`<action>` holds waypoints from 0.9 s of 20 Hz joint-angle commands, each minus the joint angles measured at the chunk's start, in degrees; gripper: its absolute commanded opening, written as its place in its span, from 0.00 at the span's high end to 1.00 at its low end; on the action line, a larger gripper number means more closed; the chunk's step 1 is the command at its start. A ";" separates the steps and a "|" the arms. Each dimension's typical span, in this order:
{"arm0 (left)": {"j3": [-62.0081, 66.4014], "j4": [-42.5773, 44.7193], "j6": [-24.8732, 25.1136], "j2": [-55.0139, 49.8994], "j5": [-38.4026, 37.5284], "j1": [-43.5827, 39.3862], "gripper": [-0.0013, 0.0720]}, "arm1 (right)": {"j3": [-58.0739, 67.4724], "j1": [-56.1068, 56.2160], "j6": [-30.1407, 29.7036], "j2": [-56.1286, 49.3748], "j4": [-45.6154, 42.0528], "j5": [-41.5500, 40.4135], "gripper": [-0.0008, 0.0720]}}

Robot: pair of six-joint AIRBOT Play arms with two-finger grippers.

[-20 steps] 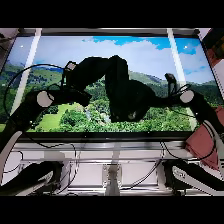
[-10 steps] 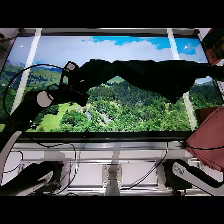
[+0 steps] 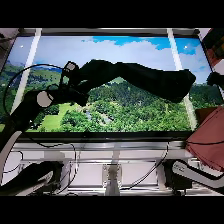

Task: Fold the clothes and pants, and hang the long-sleeved shirts on hangers.

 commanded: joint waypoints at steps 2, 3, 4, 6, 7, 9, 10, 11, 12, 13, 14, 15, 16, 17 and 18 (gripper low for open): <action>-0.02 0.02 0.02 -0.04 0.02 0.02 0.47 | 0.07 -0.33 -0.11 -9.86 13.86 8.66 0.23; -0.02 0.04 0.02 -0.04 0.02 0.02 0.47 | 0.04 -0.33 -0.11 -12.28 17.22 9.40 0.23; -0.02 0.02 0.02 -0.04 0.02 0.02 0.47 | 0.04 -0.33 -0.11 -14.58 19.93 10.29 0.23; -0.02 0.04 0.02 -0.04 0.02 0.02 0.47 | 0.04 -0.33 -0.11 -18.75 23.96 12.26 0.23; -0.02 0.02 0.02 -0.04 0.02 0.02 0.47 | 0.04 -0.33 -0.11 -20.44 25.14 13.27 0.24; -0.02 0.04 0.02 -0.04 0.02 0.02 0.47 | 0.04 -0.33 -0.07 -23.02 26.01 13.84 0.24; -0.02 0.04 0.02 -0.04 0.04 0.02 0.47 | 0.04 -0.31 -0.07 -23.78 26.18 13.51 0.24; -0.02 0.04 0.02 -0.07 0.04 0.02 0.47 | -0.13 -0.26 -0.07 -24.28 26.67 12.52 0.23; -0.02 0.11 0.00 -0.07 0.17 0.04 0.47 | -0.17 -0.26 -0.09 -24.61 27.43 11.58 0.24; -0.02 0.76 -0.87 -0.07 0.70 0.07 0.48 | -0.26 -0.26 -0.07 -24.70 27.93 9.44 0.29; -0.02 2.10 -4.35 -0.07 1.86 0.50 0.48 | -0.24 -0.26 -0.07 -24.68 29.03 7.15 0.45; -0.02 3.69 -8.28 -0.07 2.97 1.51 0.48 | -0.24 -0.26 -0.09 -24.68 30.36 5.49 0.53; -0.04 5.40 -12.11 -0.07 3.69 3.10 0.48 | -0.24 -0.26 -0.11 -24.68 31.58 4.31 0.60; -0.04 7.28 -16.15 -0.07 3.87 5.44 0.48 | -0.24 -0.26 -0.09 -24.68 32.59 3.74 0.76; -0.07 8.61 -19.87 -0.07 3.72 8.26 0.48 | -0.24 -0.26 -0.11 -24.65 33.24 3.82 0.92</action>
